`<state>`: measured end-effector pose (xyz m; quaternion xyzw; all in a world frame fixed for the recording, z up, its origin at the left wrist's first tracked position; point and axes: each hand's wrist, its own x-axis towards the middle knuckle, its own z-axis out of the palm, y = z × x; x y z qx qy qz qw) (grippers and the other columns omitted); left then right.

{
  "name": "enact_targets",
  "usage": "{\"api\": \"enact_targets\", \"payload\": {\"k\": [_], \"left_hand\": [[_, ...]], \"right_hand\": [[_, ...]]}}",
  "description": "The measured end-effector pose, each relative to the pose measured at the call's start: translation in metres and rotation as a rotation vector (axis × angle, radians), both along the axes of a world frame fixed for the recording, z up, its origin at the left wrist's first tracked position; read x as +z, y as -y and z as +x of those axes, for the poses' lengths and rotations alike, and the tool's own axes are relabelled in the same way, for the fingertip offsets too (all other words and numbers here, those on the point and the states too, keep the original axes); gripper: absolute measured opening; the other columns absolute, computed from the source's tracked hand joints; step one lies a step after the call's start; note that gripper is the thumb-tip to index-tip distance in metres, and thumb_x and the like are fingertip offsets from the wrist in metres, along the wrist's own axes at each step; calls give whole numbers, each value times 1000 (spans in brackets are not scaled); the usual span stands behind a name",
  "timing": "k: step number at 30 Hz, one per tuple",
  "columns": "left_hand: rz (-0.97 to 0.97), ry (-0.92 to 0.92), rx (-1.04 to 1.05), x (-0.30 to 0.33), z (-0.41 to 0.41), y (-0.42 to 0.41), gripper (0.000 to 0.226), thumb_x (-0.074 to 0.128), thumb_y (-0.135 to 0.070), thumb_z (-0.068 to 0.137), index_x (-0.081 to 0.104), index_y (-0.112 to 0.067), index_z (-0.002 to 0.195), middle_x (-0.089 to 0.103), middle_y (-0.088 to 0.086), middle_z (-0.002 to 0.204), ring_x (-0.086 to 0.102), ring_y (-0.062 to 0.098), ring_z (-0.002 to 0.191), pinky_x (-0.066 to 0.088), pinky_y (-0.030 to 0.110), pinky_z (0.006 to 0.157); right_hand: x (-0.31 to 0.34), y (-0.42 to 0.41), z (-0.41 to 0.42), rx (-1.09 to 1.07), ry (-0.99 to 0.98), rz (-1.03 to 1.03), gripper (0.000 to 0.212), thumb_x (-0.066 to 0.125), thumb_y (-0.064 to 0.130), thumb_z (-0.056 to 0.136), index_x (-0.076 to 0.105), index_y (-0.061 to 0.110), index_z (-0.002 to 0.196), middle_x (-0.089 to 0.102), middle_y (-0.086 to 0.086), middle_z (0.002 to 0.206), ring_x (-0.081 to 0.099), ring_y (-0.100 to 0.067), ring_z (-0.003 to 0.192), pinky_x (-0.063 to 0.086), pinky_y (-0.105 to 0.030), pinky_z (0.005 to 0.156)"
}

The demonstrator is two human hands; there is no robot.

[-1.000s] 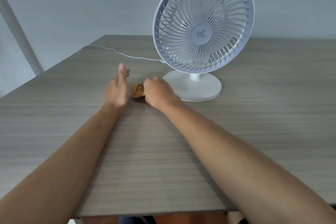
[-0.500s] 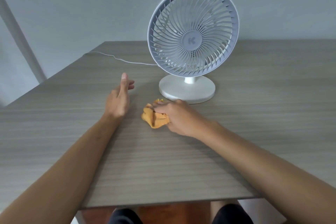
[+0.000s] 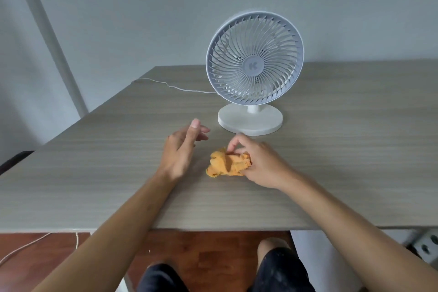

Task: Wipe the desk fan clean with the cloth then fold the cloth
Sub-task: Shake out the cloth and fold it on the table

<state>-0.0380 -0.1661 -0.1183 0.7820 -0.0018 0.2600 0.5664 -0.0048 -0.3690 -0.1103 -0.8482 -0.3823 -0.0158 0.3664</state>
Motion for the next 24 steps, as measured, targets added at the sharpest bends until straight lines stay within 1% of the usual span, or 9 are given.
{"api": "enact_targets", "payload": {"k": [2,5,8,9,12,14,17,20,24], "left_hand": [[-61,-7,-28,6,-10,1,63,39,-72,77,74,-22,93,74,10,93,66,18,95,49,41,88],[-50,-4,-74,14,-23,2,59,53,-66,74,72,-18,104,74,6,99,67,20,100,49,43,91],[24,-4,-156,24,-27,2,48,76,-48,71,72,-12,103,75,3,98,70,11,93,52,37,84],[41,-11,-175,27,-26,1,49,81,-45,68,73,-10,101,76,4,97,71,12,92,53,37,85],[98,-22,-155,41,-23,-6,51,87,-44,61,74,-13,100,76,11,93,73,27,91,54,48,92],[104,-17,-172,55,-23,-9,47,87,-36,65,74,-10,101,75,16,94,73,31,89,56,48,91],[159,2,-215,77,-23,-12,35,82,-24,70,74,-9,100,77,9,95,74,23,88,59,34,81],[147,38,-216,96,-22,-15,14,74,-13,83,73,-6,94,75,5,85,69,14,72,56,27,69],[148,70,-170,116,-24,-24,2,67,-12,90,65,-13,89,69,2,85,63,12,76,53,26,70]], "right_hand": [[3,-1,-4,-66,-18,81,33,71,0,76,52,22,89,69,9,74,55,-2,57,44,-21,59],[16,-5,-8,-128,-7,169,21,78,11,74,61,22,80,71,4,76,64,-12,70,49,-27,64],[36,-12,-7,-215,52,195,13,80,20,75,67,17,78,67,5,78,59,-13,70,40,-9,61],[43,-14,-5,-236,57,209,13,80,21,75,67,19,77,66,7,78,58,-10,70,38,-6,60],[63,-19,3,-254,15,263,16,83,25,73,70,23,81,68,9,79,57,0,68,39,-4,61],[76,-21,7,-243,-12,291,20,85,28,71,74,20,86,72,7,81,61,-3,71,47,-15,67],[96,-25,5,-204,-22,289,26,86,32,70,76,19,91,75,5,84,70,-9,80,55,-25,73],[114,-29,2,-185,24,247,29,86,33,70,75,20,94,73,9,85,68,-5,82,52,-18,74],[129,-29,5,-176,19,247,34,86,29,70,74,18,100,73,7,89,67,-4,83,49,-11,73]]}}
